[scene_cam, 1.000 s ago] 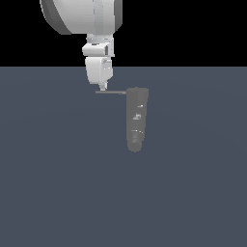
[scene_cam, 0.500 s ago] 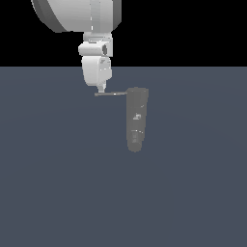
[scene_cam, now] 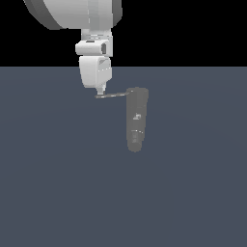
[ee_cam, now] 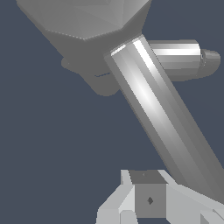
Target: Turn on the faucet by rotating a designated handle.
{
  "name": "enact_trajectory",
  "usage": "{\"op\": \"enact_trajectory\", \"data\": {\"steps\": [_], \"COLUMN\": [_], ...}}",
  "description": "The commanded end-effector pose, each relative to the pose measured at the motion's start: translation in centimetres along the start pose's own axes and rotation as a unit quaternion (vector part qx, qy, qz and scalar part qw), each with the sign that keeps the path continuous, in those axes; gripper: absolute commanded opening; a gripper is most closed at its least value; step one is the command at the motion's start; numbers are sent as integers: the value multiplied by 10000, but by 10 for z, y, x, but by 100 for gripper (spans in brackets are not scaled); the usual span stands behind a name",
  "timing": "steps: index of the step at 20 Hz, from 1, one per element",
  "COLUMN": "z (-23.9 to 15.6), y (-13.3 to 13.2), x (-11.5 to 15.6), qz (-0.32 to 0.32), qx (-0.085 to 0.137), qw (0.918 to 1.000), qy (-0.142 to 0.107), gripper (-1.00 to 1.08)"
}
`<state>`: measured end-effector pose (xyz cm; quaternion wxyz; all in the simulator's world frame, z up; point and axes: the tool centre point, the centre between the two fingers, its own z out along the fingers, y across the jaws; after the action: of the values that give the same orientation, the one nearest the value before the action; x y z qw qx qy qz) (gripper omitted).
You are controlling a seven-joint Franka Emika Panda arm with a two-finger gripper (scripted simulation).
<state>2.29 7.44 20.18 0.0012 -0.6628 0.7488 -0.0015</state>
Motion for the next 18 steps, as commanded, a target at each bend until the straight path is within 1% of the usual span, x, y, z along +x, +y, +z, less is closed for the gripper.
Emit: {"op": "enact_trajectory", "data": {"steps": [1,5,6,18], "z": [0,0,0,0], "y": [11,20,15,43], "x": [-4,-4,0,27], "qz": [-40,-40,-4,-14], "qx": [-19,-19,-3,-8], "qw": [10000,10000,10000,10000], "qy": [0,0,-1,-1], "gripper": [-100,-100,-100,-100]}}
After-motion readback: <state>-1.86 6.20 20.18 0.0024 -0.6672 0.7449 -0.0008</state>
